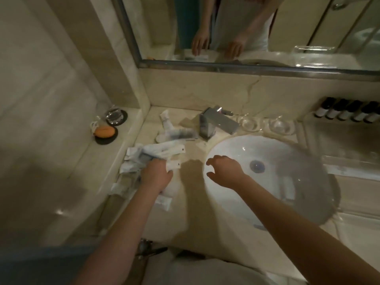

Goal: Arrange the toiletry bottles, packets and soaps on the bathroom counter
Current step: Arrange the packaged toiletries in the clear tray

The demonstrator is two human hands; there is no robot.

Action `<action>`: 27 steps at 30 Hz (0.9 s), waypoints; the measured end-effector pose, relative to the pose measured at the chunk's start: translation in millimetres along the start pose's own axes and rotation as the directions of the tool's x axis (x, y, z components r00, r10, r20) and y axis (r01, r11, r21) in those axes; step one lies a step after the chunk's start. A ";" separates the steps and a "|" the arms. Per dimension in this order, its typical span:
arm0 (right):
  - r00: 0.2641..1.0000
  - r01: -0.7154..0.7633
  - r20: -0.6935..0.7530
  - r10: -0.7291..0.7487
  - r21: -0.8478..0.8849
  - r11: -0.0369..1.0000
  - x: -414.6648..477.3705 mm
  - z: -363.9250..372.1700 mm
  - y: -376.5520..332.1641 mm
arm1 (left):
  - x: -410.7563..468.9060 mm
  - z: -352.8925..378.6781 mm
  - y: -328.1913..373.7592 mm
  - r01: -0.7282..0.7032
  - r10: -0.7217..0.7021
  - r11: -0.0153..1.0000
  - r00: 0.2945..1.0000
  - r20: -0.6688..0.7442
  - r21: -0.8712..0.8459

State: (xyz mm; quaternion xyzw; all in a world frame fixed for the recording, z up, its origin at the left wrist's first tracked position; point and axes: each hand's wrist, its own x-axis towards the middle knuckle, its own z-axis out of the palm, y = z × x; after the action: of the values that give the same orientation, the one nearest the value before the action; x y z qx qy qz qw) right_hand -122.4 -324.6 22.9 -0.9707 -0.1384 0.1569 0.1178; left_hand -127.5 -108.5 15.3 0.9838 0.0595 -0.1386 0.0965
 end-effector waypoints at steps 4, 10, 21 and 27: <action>0.988 0.104 0.107 -0.109 0.051 0.993 31.1 22.1 -44.5 | -3.1 1.2 -56.3 0.136 -0.136 0.991 0.991 0.004 -0.011; 0.969 0.218 0.114 -0.219 0.024 0.976 77.4 44.0 -108.9 | -1.2 17.4 -95.8 0.267 -0.266 0.937 0.963 0.035 -0.224; 0.992 0.120 0.048 -0.120 0.012 0.993 123.1 66.3 -152.4 | 16.8 51.7 -105.6 0.428 -0.369 0.832 0.902 0.225 -0.353; 0.994 0.084 0.064 -0.091 0.107 0.991 136.0 56.5 -148.5 | 20.7 43.3 -106.0 0.436 -0.339 0.784 0.897 0.285 -0.442</action>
State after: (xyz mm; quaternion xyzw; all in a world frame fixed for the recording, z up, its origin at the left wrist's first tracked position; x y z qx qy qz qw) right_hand -51.8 -133.9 -25.9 -0.9503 -0.1766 0.1919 0.1700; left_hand -134.3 -12.2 -49.9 0.8742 0.2851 -0.2288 0.3196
